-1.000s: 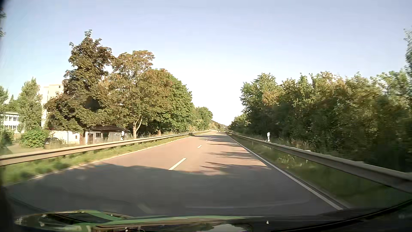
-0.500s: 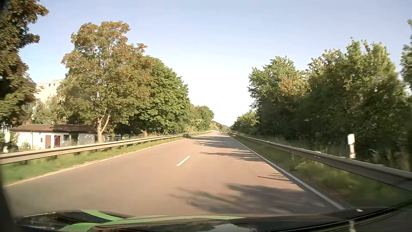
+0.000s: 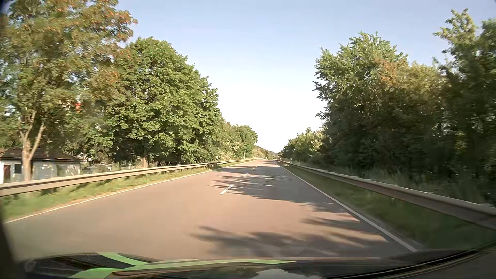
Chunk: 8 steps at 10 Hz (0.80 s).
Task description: Follow the waypoints while adhering to traffic rules and regulations
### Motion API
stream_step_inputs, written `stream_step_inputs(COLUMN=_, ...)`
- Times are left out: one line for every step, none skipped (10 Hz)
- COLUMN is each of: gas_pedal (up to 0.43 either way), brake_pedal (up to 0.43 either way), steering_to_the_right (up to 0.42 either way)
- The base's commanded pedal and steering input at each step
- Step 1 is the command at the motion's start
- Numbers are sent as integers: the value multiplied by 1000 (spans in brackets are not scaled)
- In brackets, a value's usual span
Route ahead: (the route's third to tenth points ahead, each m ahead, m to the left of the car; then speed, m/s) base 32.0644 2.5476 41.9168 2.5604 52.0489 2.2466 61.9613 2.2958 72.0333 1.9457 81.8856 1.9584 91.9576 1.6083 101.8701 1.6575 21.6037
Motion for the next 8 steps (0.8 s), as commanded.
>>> stream_step_inputs(gas_pedal=197, brake_pedal=0, steering_to_the_right=1)
stream_step_inputs(gas_pedal=220, brake_pedal=0, steering_to_the_right=2)
stream_step_inputs(gas_pedal=220, brake_pedal=0, steering_to_the_right=3)
stream_step_inputs(gas_pedal=220, brake_pedal=0, steering_to_the_right=2)
stream_step_inputs(gas_pedal=209, brake_pedal=0, steering_to_the_right=3)
stream_step_inputs(gas_pedal=209, brake_pedal=0, steering_to_the_right=2)
stream_step_inputs(gas_pedal=197, brake_pedal=0, steering_to_the_right=2)
stream_step_inputs(gas_pedal=189, brake_pedal=0, steering_to_the_right=2)
